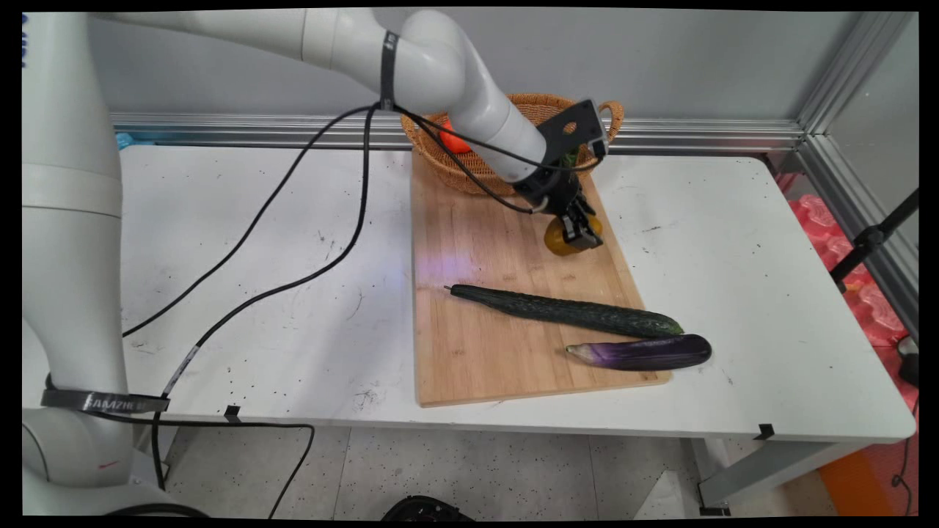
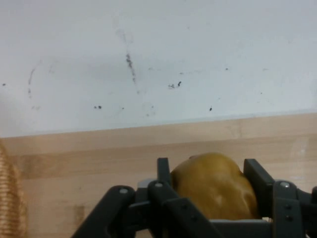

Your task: Place the picked object on the cutting board

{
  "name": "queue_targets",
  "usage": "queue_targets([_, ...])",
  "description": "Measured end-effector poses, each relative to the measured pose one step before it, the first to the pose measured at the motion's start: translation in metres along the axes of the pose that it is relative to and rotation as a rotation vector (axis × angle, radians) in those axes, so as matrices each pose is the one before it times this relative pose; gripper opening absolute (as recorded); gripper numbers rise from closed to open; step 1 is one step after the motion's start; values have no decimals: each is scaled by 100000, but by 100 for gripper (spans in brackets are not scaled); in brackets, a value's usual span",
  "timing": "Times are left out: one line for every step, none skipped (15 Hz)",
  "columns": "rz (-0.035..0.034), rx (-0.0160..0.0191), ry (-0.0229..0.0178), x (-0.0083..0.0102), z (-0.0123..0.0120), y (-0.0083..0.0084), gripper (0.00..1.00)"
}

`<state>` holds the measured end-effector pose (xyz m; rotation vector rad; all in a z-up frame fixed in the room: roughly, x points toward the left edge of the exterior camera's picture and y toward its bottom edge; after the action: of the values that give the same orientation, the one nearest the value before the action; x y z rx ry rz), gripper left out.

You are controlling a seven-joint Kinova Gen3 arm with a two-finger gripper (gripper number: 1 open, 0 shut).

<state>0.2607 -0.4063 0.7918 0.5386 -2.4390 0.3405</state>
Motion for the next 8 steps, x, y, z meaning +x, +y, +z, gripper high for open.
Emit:
queue_targets([471, -330, 144, -106, 490, 101, 0])
queue_targets([318, -243, 152, -75, 407, 86, 0])
queue_targets([207, -148, 165, -54, 367, 57, 0])
queue_targets([145, -146, 161, -45, 407, 60, 0])
queue_targets([77, -120, 139, -54, 364, 51, 0])
queue_targets([19, -73, 79, -29, 193, 25, 0])
queue_targets([76, -106, 75, -30, 228, 37, 0])
queue_targets([43, -104, 78, -24, 210, 35, 0])
